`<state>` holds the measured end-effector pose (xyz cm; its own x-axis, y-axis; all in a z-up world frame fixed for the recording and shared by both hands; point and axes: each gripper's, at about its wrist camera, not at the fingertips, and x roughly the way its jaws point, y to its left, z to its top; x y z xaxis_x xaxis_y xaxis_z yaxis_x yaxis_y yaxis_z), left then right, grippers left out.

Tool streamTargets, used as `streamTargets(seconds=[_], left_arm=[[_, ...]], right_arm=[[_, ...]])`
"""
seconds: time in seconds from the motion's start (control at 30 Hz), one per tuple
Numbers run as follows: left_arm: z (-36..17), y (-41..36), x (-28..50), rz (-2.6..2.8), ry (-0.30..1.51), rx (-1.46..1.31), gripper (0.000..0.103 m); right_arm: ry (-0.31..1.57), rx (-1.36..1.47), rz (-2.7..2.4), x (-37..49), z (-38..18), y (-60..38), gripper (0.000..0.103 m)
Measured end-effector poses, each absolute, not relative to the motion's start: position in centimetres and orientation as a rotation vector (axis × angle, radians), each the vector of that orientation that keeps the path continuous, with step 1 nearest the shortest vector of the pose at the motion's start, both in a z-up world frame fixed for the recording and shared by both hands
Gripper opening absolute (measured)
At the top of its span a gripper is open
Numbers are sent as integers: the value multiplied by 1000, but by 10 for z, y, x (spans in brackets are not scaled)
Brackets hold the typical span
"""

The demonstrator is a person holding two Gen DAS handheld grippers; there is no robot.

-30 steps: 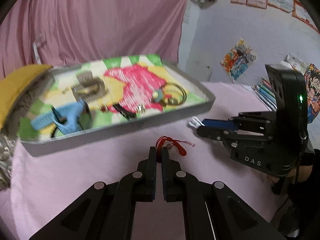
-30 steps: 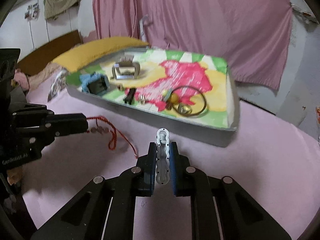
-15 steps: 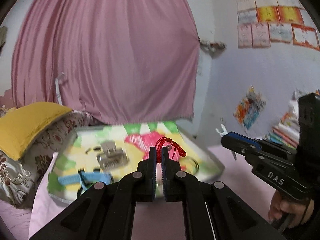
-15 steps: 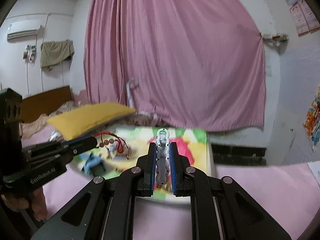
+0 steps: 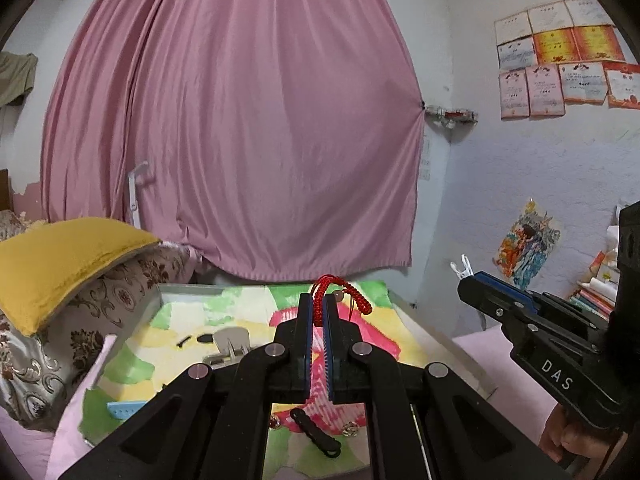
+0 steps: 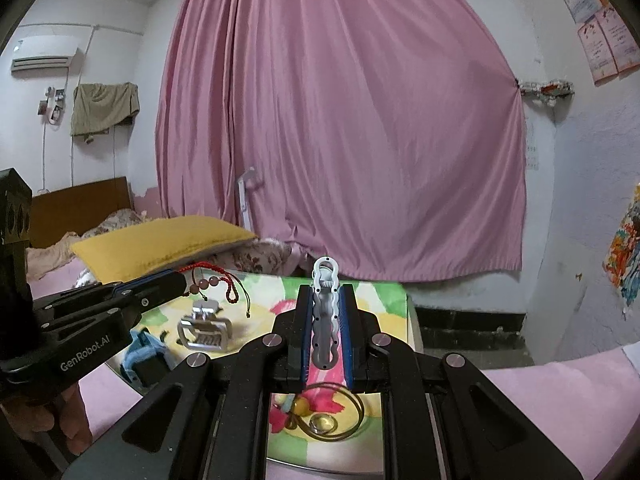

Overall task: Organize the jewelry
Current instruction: 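Carry the red string into the tray with left tool while right tool carries bracelet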

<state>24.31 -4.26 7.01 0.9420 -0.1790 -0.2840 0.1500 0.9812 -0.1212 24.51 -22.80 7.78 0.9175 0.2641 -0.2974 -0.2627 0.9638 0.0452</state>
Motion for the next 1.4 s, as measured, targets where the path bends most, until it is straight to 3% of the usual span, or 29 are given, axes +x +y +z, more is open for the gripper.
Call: streamTargets(seconds=[0.57, 1.3, 1.4], left_arm=[[37, -49, 279, -203, 604, -109, 5], [21, -56, 290, -192, 735, -61, 5], [20, -55, 291, -189, 735, -63, 5]], right_arm=[[666, 0, 321, 296, 31, -224, 11], [722, 21, 310, 301, 22, -224, 13], [710, 25, 307, 300, 23, -225, 21]])
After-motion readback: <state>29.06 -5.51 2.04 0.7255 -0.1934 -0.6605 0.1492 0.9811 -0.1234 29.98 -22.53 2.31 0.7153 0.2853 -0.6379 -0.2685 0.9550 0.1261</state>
